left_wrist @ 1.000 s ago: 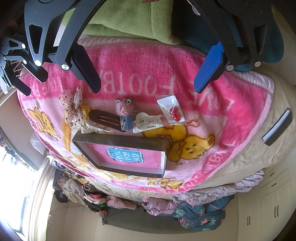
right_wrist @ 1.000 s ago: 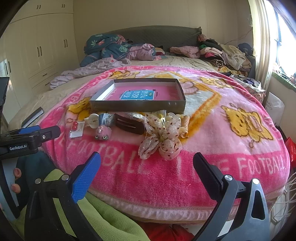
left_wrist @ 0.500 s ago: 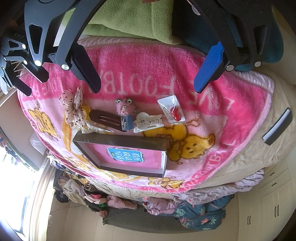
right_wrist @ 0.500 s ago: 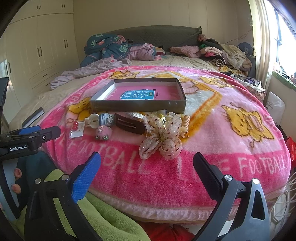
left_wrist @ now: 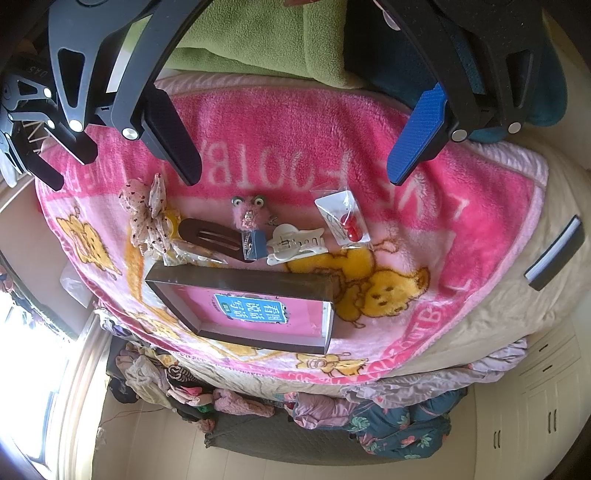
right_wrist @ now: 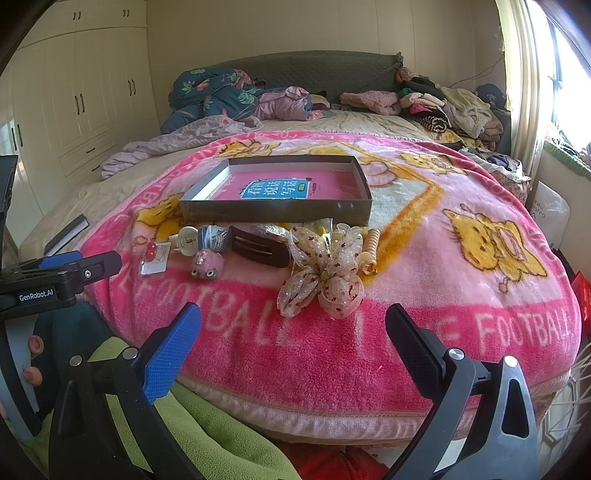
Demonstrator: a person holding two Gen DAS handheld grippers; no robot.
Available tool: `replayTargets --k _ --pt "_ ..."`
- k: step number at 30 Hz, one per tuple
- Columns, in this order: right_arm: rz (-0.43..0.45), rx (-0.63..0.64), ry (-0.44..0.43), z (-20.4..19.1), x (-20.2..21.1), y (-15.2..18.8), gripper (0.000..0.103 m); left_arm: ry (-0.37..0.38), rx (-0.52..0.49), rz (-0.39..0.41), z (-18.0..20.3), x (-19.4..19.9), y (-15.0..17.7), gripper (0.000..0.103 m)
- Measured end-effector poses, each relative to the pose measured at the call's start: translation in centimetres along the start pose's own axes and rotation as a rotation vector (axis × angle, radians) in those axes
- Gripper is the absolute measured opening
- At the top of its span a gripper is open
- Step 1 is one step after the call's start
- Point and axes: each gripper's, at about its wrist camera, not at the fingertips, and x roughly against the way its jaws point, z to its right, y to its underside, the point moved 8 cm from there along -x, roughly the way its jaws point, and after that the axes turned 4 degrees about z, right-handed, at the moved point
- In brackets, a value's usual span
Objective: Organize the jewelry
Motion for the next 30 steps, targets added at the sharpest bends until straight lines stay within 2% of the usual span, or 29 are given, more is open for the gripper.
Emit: replayTargets --k 10,20,27,30 --pt "-0.013 -0.008 -0.001 -0.2 -0.5 0.0 0.097 -0.001 0.022 -0.011 -0.1 -0.4 0.4 0.092" --pt "-0.030 -0.009 0.004 0.3 -2.5 -0.7 0.097 0.011 0.068 -0.031 -2.0 -1.7 0.4 0.092" --pt "-0.059 0.000 0.015 1.0 -4.7 -0.9 0.097 0.042 0.061 -0.053 -1.8 -3.2 -0.3 0.092" --pt "-0.072 -0.002 0.018 1.6 -5.5 -0.7 0.097 0.086 0.052 -0.071 -0.8 -4.0 -0.4 0.092"
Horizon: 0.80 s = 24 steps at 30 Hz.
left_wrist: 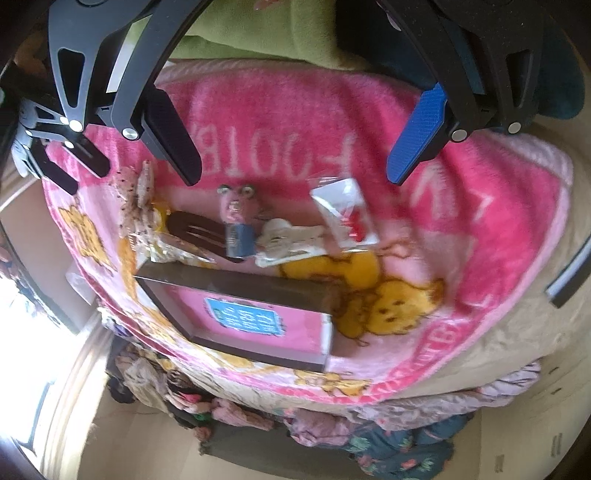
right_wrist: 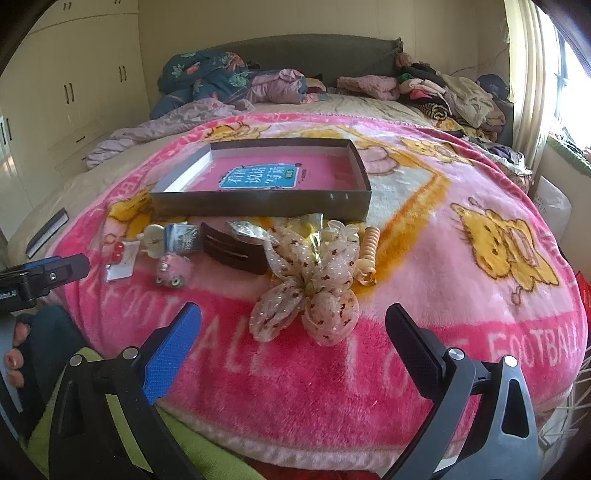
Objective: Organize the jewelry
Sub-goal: 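Grasp the sheer dotted bow with the right tool while the left tool grasps the pink fluffy keychain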
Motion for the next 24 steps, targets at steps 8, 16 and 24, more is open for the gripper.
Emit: replayTargets --k 8,16,24 --pt "-0.021 -0.020 0.014 1.4 -1.9 0.4 0.097 0.077 -0.049 -0.070 2.8 -3.1 0.4 0.091" --pt "-0.043 -0.061 0.011 3.4 -3.8 0.7 0.097 0.101 -0.091 -0.134 4.5 -6.1 0.8 0.070" --pt "-0.091 -0.059 -0.051 2.3 -6.2 1.1 0.060 0.096 -0.092 -0.157 4.8 -7.7 1.0 0.057"
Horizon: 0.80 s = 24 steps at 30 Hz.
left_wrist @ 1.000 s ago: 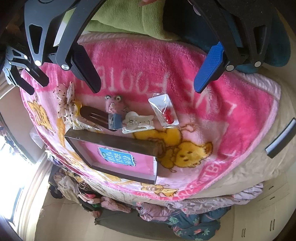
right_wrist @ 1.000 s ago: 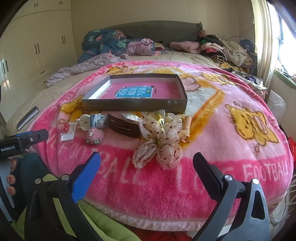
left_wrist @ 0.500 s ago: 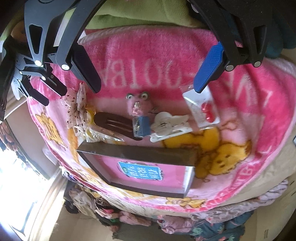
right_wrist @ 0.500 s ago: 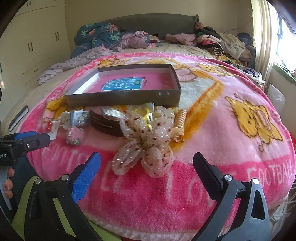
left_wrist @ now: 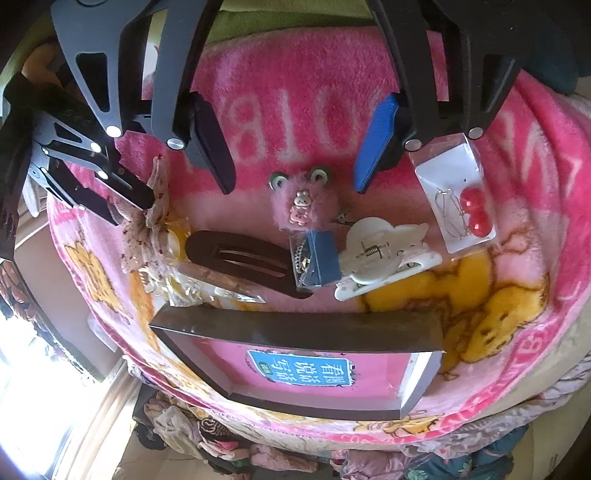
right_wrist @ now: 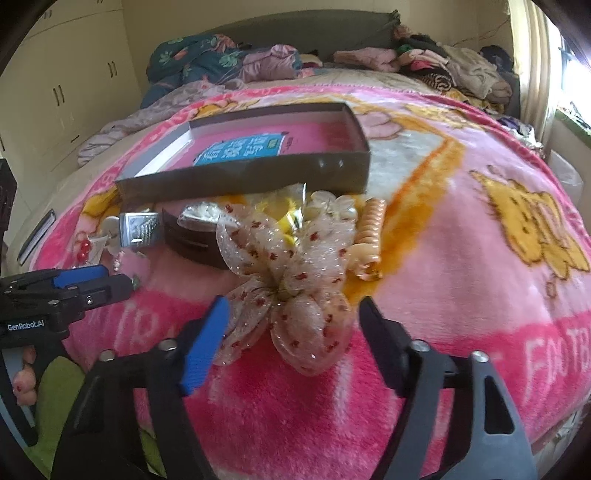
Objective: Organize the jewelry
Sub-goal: 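Grasp the sheer dotted bow with the right tool while the left tool grasps the pink fluffy keychain, then carry the bow and the pink keychain over the grey tray with both tools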
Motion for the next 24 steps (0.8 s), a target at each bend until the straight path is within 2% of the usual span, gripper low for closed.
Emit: replayTargets --k 2,4,7,8,12,24 --pt "-0.006 0.005 -0.016 -0.3 -0.5 0.1 0.040 -0.005 0.011 -0.005 -0.2 -0.4 -0.1 0.055" --pt "-0.009 0.006 -0.025 -0.3 -0.6 0.2 0.025 -0.011 0.010 -0.006 -0.3 -0.7 -0.3 0.048" --pt "0.008 -0.002 -0.046 0.0 -0.3 0.2 0.017 -0.008 0.010 -0.012 -0.1 -1.2 -0.4 0.034" --pt "0.013 -0.001 -0.047 0.1 -0.1 0.1 0.016 -0.011 0.007 -0.014 -0.1 -1.4 -0.4 0.029" --pt "0.033 -0.013 -0.050 1.2 1.0 0.0 0.015 -0.015 -0.015 -0.013 0.2 -1.6 -0.3 0.023" --pt "0.104 -0.057 0.003 4.6 4.1 -1.1 0.014 0.057 -0.077 0.017 3.1 0.5 -0.5 0.022"
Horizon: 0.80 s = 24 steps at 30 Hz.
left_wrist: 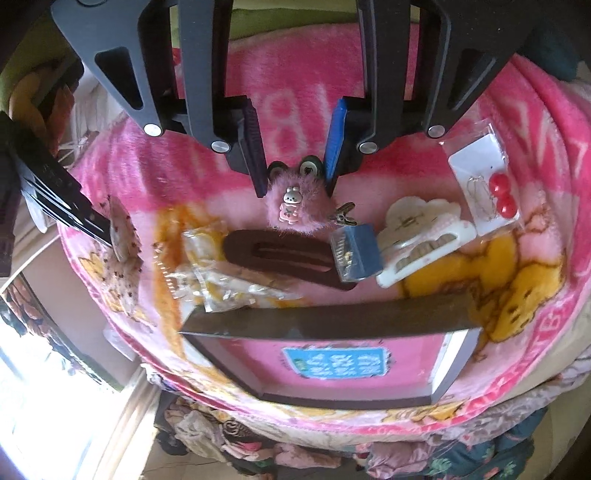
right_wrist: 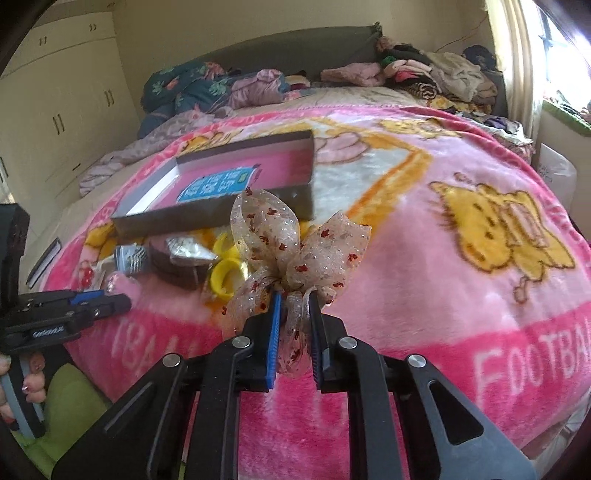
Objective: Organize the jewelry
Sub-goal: 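Carry the bow and the pink keychain over the grey tray with both tools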
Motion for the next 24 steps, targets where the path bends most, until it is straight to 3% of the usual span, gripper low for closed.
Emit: replayTargets --k 13,24 --pt "0.076 0.003 0.028 1.4 0.6 -3.8 0.014 0.056 -0.014 0.094 2.0 1.9 -5.1 0.022" --pt "0.092 0.038 -0.029 -0.8 -2.5 -8.1 0.014 -0.018 0.117 0.137 -4.7 0.9 -9.7 0.022"
